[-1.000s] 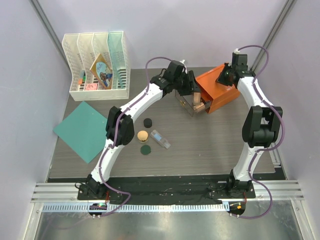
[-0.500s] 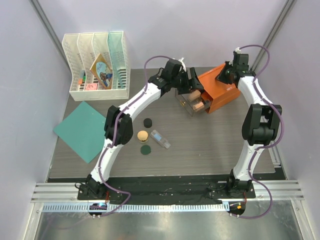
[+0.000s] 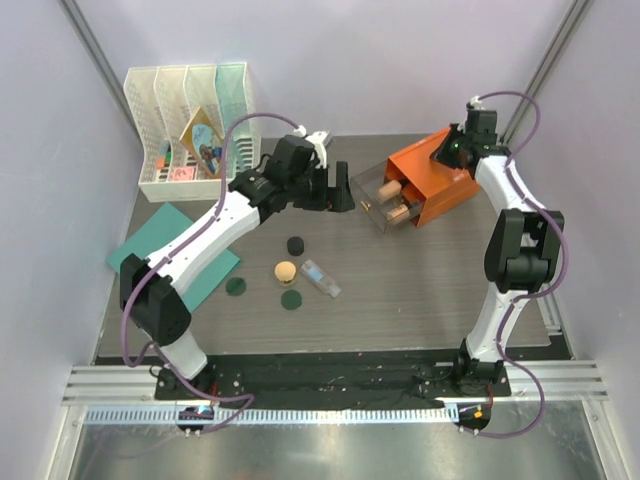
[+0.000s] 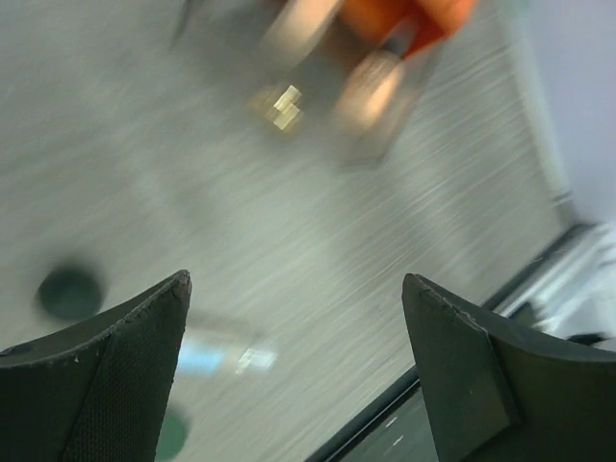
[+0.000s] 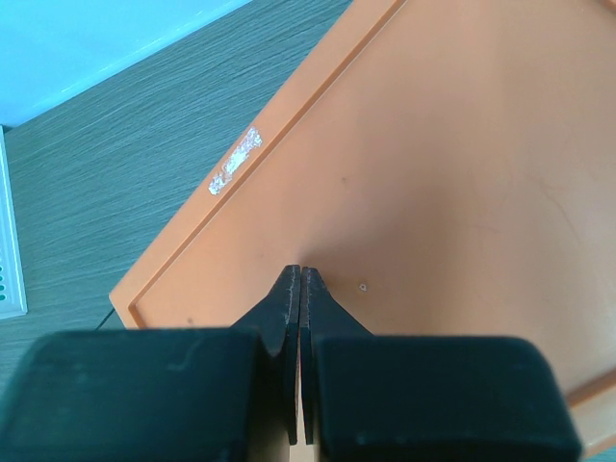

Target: Organize the makeup

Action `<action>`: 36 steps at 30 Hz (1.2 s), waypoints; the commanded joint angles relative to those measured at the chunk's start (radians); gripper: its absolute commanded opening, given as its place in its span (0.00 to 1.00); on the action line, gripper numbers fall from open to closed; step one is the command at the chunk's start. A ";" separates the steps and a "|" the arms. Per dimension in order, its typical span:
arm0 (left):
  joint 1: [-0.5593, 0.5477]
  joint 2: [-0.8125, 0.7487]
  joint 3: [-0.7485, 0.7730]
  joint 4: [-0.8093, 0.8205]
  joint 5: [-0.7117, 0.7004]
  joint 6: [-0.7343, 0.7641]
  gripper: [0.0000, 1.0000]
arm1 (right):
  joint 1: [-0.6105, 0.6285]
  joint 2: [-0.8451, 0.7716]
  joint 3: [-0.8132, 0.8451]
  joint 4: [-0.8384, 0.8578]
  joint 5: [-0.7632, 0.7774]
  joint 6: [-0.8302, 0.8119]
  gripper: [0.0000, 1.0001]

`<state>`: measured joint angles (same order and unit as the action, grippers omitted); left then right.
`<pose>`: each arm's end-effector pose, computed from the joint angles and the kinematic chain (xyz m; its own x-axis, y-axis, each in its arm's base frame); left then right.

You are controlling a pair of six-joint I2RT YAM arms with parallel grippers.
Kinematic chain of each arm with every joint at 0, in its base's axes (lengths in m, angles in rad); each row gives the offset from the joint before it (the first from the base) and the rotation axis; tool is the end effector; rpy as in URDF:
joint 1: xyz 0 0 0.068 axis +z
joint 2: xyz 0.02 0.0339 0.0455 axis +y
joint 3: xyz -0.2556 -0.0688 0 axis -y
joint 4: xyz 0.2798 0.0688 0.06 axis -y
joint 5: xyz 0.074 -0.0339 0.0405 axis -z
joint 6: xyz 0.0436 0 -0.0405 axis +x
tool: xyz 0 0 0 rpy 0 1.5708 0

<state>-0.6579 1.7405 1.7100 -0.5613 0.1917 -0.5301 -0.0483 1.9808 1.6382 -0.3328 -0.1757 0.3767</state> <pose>0.3444 -0.2766 0.3517 -0.7476 -0.0496 -0.6623 0.4026 0.7592 -0.5113 0.4966 -0.0164 0.2373 -0.6133 0.3923 -0.6855 0.1472 0.9095 0.3887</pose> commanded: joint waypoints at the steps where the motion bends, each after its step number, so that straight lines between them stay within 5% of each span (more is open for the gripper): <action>1: 0.006 -0.082 -0.240 -0.130 -0.158 0.128 0.90 | -0.001 0.161 -0.126 -0.324 0.085 -0.053 0.01; 7: -0.005 -0.092 -0.406 -0.126 -0.143 0.176 1.00 | -0.001 0.165 -0.135 -0.319 0.082 -0.055 0.01; 20: -0.164 0.106 -0.247 -0.213 -0.325 0.513 1.00 | 0.001 0.170 -0.146 -0.315 0.082 -0.061 0.01; 25: -0.241 0.079 -0.302 -0.164 -0.365 0.689 1.00 | 0.001 0.173 -0.144 -0.315 0.081 -0.061 0.01; 36: -0.243 0.001 -0.446 -0.065 -0.310 0.823 1.00 | -0.001 0.185 -0.138 -0.324 0.082 -0.067 0.01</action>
<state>-0.9028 1.7599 1.2827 -0.6777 -0.1303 0.2005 -0.0502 1.9808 1.6203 -0.3012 -0.1864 0.3725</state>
